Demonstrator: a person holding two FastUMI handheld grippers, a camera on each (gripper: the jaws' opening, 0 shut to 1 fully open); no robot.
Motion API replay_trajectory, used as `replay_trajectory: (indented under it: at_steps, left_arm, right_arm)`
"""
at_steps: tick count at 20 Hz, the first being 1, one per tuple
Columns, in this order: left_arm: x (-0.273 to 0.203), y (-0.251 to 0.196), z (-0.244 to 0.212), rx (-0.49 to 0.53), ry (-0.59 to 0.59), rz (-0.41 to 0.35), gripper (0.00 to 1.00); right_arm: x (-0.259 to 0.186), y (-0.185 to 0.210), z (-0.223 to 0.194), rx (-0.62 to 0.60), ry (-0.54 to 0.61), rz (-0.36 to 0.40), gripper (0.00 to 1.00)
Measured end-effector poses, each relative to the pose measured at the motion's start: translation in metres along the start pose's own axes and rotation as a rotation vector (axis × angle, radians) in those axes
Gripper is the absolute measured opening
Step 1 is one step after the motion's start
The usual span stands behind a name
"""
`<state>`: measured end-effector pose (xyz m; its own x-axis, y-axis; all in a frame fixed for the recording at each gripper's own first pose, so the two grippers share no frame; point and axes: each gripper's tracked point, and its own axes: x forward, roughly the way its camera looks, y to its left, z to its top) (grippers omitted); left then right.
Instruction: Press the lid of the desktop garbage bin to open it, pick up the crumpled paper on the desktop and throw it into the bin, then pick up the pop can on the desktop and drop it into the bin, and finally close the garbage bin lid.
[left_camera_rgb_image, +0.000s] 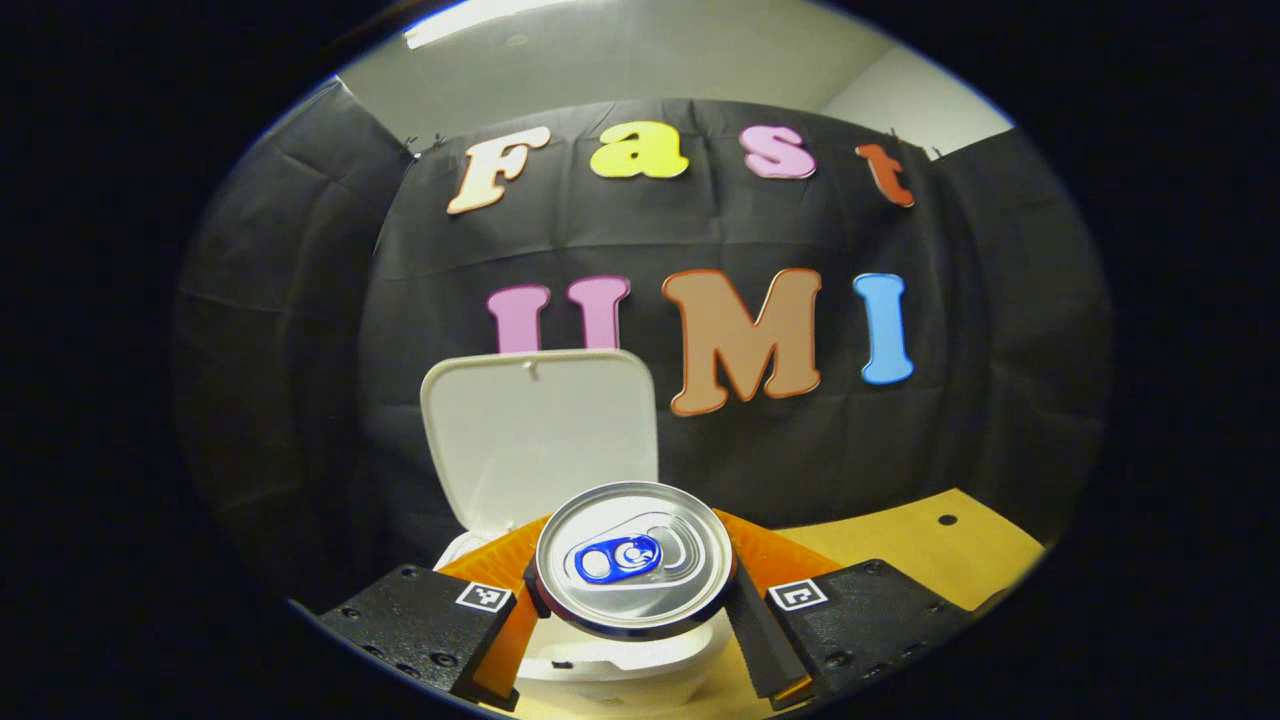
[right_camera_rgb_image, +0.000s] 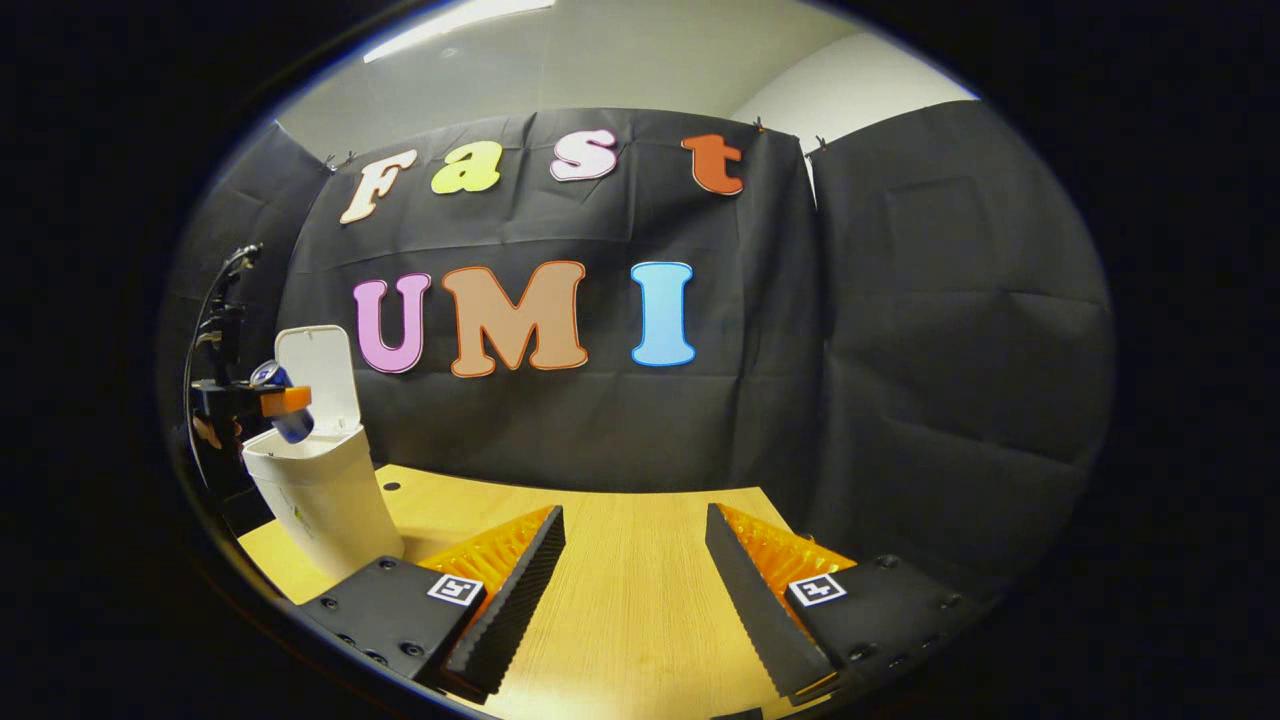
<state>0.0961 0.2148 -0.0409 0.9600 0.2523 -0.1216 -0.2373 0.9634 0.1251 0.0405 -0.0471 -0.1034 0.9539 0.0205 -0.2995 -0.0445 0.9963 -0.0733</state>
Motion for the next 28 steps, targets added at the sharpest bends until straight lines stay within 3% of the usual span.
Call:
replay_trajectory:
  at_steps: [4,7,9,19,22,25,28]
  left_arm:
    - [0.003,0.020,-0.034,-0.012,0.093,0.067,0.80]
    - [-0.002,0.025,-0.029,-0.016,0.060,0.070,0.90]
    - [-0.006,0.023,-0.016,-0.009,0.025,0.067,0.91]
    - [-0.009,0.014,0.142,0.006,-0.217,0.019,0.90]
    - [0.005,0.016,0.183,0.066,-0.290,0.013,0.91]
    - [0.024,0.015,0.197,0.138,-0.312,0.010,0.90]
    - [0.051,0.015,0.189,0.021,-0.239,-0.003,0.89]
  right_arm:
    - [0.000,0.003,-0.003,-0.007,0.009,0.004,0.95]
    - [-0.001,0.005,-0.003,-0.017,0.011,0.007,0.98]
    - [-0.001,0.007,-0.004,-0.018,0.012,0.012,0.95]
    - [0.008,0.025,-0.015,-0.015,0.030,0.085,0.95]
    - [0.009,0.023,-0.022,0.006,0.040,0.093,0.95]
    - [0.007,0.015,-0.026,0.008,0.046,0.081,0.95]
    - [0.007,0.006,-0.030,0.012,0.058,0.060,0.95]
